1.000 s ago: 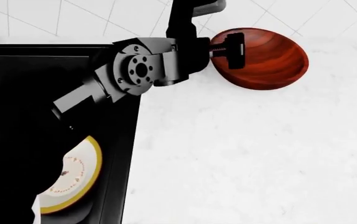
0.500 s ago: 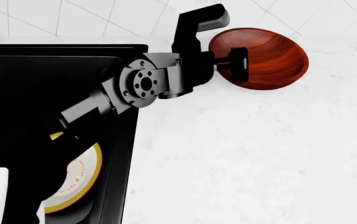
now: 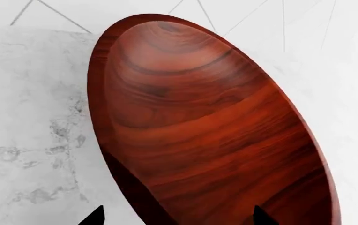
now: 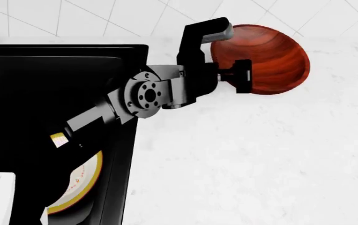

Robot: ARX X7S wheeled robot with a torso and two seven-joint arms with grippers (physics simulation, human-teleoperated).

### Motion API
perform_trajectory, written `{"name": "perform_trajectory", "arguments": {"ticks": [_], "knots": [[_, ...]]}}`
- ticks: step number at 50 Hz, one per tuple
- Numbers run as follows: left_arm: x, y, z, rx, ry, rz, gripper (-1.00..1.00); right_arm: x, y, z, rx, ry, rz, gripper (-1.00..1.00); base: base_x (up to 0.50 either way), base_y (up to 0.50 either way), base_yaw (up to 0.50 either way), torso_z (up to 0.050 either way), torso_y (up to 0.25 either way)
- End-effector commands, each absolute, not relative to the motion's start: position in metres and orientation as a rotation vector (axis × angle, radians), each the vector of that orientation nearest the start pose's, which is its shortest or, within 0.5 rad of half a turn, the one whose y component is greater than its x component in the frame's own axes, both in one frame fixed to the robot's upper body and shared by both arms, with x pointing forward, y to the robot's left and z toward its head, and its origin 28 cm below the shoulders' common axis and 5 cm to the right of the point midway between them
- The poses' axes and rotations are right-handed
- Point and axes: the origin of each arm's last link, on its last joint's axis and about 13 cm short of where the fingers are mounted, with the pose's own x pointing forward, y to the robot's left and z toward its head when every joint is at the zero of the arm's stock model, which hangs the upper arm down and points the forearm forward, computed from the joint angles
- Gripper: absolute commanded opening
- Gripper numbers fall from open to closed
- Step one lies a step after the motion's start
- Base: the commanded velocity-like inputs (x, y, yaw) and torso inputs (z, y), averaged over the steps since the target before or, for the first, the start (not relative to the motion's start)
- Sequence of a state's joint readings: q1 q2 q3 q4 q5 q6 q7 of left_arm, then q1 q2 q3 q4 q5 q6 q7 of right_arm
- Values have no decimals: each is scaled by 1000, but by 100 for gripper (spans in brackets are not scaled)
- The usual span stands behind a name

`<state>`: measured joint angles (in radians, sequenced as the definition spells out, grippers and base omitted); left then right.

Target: Stack the bowls in the sink.

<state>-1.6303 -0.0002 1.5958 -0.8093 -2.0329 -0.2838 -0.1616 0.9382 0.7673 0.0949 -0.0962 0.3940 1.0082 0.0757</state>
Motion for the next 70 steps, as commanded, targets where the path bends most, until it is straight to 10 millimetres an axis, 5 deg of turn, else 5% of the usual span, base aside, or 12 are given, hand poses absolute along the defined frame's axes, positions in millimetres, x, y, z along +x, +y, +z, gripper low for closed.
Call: {"name": "perform_trajectory", "arguments": {"ticks": [1,6,7,34,70], "knots": [[375,64,260,-244,414,-662,100,276,-293,287,-191,-68,-405,100,0,0,0,0,0],[375,64,261,-249,410,-670,100,276,-293,288,-193,-66,-405,100,0,0,0,0,0],[375,64,261,-251,408,-669,-100,276,-293,288,-193,-66,-406,100,0,0,0,0,0],[375,63,264,-277,387,-695,-100,278,-291,285,-192,-62,-401,100,0,0,0,0,0],[387,78,313,-288,263,-647,-100,276,-283,295,-176,-92,-384,100,0,0,0,0,0]]}}
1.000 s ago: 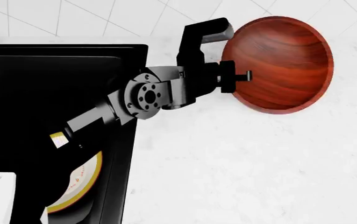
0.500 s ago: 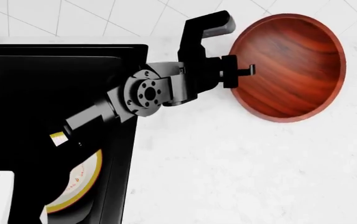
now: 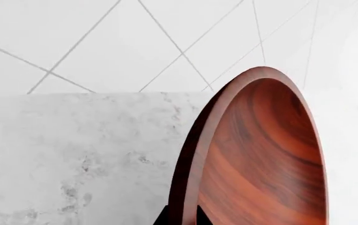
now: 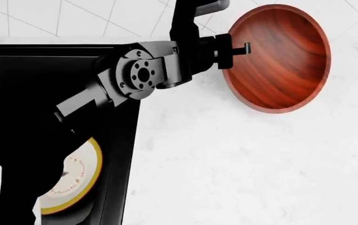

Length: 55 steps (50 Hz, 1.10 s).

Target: Stack the bowls in the sink.

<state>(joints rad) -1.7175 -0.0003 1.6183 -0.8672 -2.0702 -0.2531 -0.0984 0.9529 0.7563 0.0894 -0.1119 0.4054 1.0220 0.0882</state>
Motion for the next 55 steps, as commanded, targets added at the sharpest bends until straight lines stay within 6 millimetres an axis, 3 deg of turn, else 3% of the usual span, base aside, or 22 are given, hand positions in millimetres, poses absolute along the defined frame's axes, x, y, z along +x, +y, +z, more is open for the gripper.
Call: {"name": "perform_trajectory", "arguments": {"ticks": [1,28,55], "knots": [[387,78,314,-288,261,-645,-100,276,-283,296,-176,-93,-383,100,0,0,0,0,0],[392,92,338,-279,235,-614,-100,277,-276,302,-164,-118,-359,100,0,0,0,0,0],[389,88,339,-273,242,-644,-100,276,-275,305,-161,-124,-354,100,0,0,0,0,57]]}}
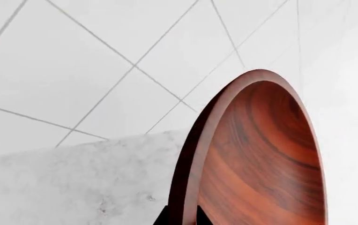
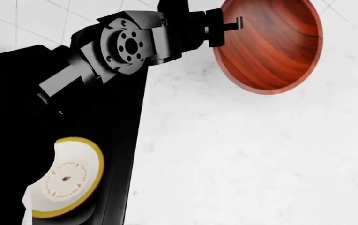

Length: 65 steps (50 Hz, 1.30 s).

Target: Stack the bowls in the sink.

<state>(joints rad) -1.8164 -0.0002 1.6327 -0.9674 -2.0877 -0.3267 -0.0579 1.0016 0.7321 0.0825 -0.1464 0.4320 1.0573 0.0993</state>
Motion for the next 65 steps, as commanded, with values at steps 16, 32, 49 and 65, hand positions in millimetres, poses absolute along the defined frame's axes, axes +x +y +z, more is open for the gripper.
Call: {"name": "perform_trajectory", "arguments": {"ticks": [16,32,49,65], "knots": [[389,89,342,-277,238,-644,-100,273,-273,309,-162,-131,-353,100,0,0,0,0,87],[380,114,342,-296,248,-574,-100,275,-270,308,-151,-138,-342,100,0,0,0,0,15],[359,155,348,-366,240,-460,-100,275,-263,315,-143,-157,-315,100,0,0,0,0,0],[338,201,345,-554,234,-239,-100,278,-259,317,-135,-167,-296,100,0,0,0,0,0]]}}
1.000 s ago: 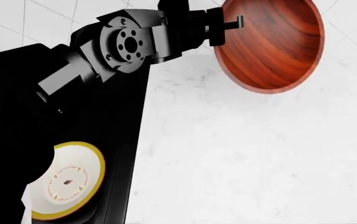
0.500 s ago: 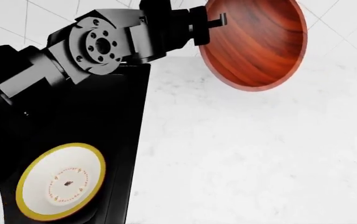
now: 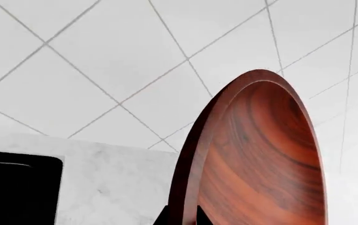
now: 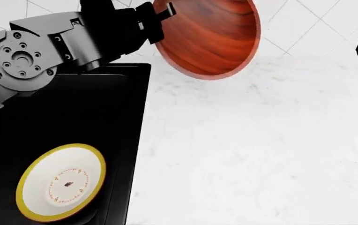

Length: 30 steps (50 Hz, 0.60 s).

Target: Stack the bowls in the sink.

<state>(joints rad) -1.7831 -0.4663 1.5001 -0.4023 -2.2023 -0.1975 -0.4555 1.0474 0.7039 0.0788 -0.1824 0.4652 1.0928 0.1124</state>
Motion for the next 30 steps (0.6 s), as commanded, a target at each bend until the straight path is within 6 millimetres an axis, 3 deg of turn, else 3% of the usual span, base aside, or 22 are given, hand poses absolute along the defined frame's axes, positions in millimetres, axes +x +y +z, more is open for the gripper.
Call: {"name": "perform_trajectory", "arguments": {"ticks": [1,30], "knots": [[336,204,344,-560,233,-227,-100,278,-259,317,-134,-168,-295,100,0,0,0,0,0],[289,262,326,-663,226,80,-100,280,-254,319,-122,-182,-271,100,0,0,0,0,0]]}}
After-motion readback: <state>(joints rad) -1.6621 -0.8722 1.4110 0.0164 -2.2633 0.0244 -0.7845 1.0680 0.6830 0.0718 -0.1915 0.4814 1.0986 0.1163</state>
